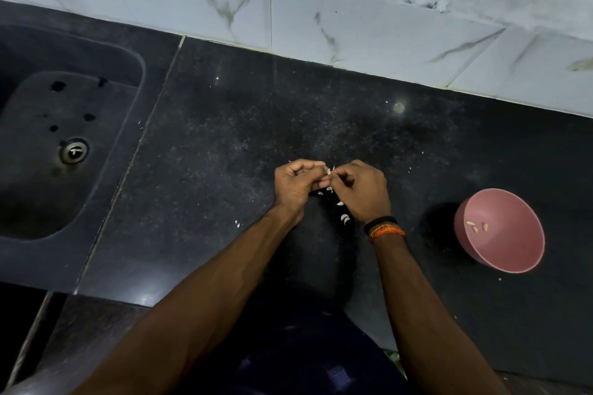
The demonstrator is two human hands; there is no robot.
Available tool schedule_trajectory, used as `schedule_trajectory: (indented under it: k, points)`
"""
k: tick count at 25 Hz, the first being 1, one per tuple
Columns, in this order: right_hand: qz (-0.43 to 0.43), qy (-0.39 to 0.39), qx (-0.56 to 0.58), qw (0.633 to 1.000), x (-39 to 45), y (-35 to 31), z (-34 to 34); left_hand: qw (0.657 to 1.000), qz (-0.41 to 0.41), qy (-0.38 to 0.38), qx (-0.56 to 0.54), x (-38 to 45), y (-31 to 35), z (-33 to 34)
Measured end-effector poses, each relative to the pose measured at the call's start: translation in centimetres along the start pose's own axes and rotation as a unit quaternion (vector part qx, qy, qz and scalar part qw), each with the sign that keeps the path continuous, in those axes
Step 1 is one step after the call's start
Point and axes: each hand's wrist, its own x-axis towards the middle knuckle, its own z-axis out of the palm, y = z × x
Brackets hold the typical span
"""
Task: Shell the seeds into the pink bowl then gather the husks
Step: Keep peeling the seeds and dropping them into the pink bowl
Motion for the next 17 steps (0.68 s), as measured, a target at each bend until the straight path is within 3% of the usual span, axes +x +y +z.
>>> schedule_trajectory:
  k: [17]
  points:
    - [0.044, 0.01, -0.008, 0.999, -0.2, -0.06, 0.32, 0.998, -0.01, -0.058, 0.035, -0.24, 0.25, -0.59]
